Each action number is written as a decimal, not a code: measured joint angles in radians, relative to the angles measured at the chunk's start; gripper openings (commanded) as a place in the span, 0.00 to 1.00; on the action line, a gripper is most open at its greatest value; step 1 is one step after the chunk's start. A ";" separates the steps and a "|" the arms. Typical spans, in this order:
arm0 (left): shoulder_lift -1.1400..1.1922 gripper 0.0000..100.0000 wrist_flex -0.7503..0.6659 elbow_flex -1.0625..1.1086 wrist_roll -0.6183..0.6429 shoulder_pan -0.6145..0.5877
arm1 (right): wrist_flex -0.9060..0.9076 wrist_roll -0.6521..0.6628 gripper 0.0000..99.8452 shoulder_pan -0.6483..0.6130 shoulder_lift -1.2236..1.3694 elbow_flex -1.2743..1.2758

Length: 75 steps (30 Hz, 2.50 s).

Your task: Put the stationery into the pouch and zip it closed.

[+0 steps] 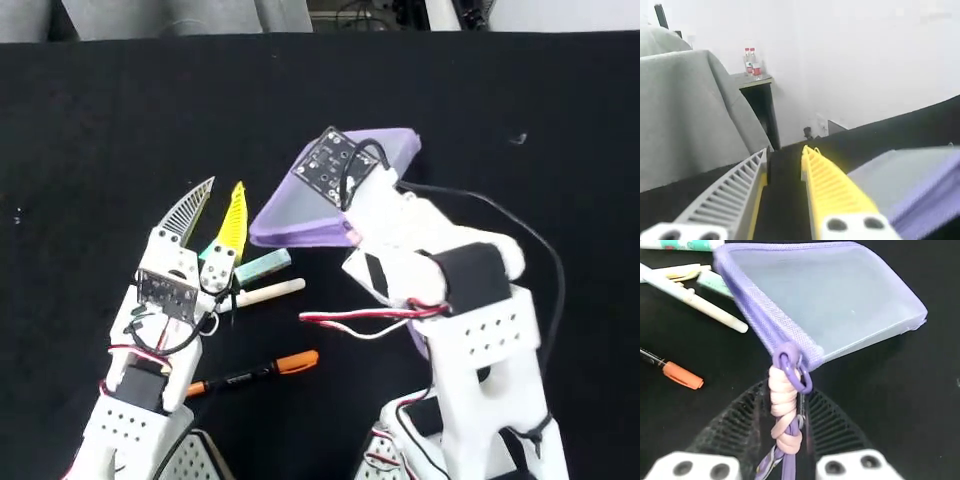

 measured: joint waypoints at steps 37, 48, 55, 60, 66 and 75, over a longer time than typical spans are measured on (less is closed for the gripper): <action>1.189 0.12 -0.098 -0.582 0.104 0.359 | -0.233 -0.055 0.01 -0.011 0.193 -0.287; 1.189 0.12 -0.098 -0.542 0.138 0.133 | -0.233 -0.060 0.01 -0.052 0.181 -0.241; 1.189 0.12 -0.098 -0.532 0.146 -0.192 | -0.270 -0.061 0.01 -0.117 0.181 -0.141; 1.189 0.12 -0.098 -0.532 0.146 -0.416 | -0.296 -0.063 0.01 -0.160 0.207 0.020; 1.188 0.12 -0.098 -0.511 0.146 -0.506 | -0.301 -0.061 0.01 -0.178 0.206 0.155; 1.189 0.12 -0.098 -0.440 0.146 -0.500 | -0.431 -0.081 0.01 -0.186 0.206 0.336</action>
